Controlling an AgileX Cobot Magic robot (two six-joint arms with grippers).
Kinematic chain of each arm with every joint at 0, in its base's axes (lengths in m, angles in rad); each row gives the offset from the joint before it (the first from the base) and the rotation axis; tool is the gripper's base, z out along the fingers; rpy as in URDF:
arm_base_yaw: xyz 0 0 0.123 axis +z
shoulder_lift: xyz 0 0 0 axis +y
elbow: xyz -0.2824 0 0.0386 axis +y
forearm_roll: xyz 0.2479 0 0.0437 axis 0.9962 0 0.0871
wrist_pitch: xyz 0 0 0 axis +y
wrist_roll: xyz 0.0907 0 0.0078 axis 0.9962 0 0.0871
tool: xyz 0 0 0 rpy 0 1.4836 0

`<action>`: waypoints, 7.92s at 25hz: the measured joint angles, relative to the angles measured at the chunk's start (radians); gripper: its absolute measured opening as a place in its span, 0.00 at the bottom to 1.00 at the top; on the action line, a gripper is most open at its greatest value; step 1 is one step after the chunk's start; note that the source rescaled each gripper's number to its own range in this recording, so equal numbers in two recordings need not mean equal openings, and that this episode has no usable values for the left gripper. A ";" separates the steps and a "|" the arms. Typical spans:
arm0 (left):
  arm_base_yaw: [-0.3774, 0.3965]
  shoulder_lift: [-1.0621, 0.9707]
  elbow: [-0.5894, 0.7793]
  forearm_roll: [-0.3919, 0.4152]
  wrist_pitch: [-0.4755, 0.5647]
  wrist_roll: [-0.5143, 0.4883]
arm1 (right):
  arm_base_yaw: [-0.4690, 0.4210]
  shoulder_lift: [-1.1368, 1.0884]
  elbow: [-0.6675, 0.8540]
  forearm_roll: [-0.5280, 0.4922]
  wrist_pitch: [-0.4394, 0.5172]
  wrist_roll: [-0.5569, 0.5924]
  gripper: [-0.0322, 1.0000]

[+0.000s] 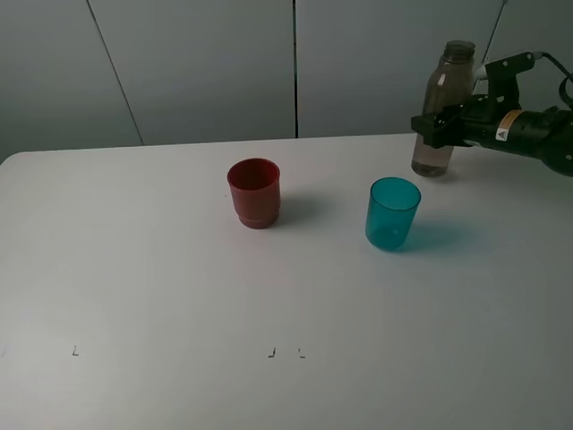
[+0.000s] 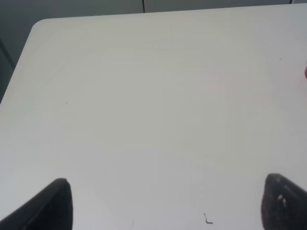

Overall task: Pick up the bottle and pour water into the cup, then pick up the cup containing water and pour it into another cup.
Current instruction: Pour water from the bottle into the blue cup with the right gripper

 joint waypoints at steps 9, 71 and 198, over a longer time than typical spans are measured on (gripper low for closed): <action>0.000 0.000 0.000 0.000 0.000 0.000 | -0.016 -0.079 0.110 -0.023 -0.023 -0.164 0.04; 0.000 0.000 0.000 0.000 0.000 0.007 | -0.016 -0.098 0.189 -0.097 -0.057 -1.374 0.03; 0.000 0.000 0.000 0.000 0.000 0.000 | 0.013 -0.103 0.189 0.039 -0.187 -1.902 0.03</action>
